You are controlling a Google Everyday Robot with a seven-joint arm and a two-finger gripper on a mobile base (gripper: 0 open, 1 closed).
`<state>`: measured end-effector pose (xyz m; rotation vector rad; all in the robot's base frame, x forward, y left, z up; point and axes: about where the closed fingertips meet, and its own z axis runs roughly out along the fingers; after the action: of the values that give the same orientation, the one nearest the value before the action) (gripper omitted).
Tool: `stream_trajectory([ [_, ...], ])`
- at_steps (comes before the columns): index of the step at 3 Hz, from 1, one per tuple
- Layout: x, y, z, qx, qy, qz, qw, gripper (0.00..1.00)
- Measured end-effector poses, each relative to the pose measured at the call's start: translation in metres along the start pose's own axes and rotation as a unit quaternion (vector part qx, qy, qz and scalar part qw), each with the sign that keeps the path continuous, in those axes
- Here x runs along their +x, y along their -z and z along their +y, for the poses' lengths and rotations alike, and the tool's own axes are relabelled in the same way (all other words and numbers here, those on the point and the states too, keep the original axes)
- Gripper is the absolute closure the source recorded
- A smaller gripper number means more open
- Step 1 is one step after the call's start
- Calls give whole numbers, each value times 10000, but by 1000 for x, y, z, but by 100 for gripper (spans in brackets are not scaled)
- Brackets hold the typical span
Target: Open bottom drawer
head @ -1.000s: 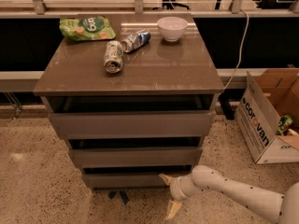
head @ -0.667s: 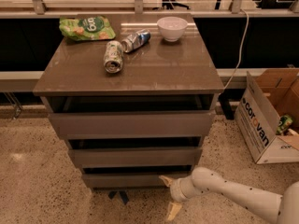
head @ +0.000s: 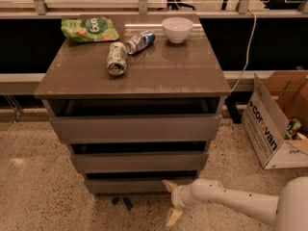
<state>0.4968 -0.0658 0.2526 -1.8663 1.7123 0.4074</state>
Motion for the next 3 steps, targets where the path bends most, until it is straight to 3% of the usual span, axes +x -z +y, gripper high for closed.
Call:
stream_trajectory([
  [1, 0, 0, 0, -1, 0, 0, 10000, 0],
  [2, 19, -6, 2, 35, 95, 340, 9994, 0],
  [3, 37, -10, -4, 296, 245, 549, 9978, 0],
])
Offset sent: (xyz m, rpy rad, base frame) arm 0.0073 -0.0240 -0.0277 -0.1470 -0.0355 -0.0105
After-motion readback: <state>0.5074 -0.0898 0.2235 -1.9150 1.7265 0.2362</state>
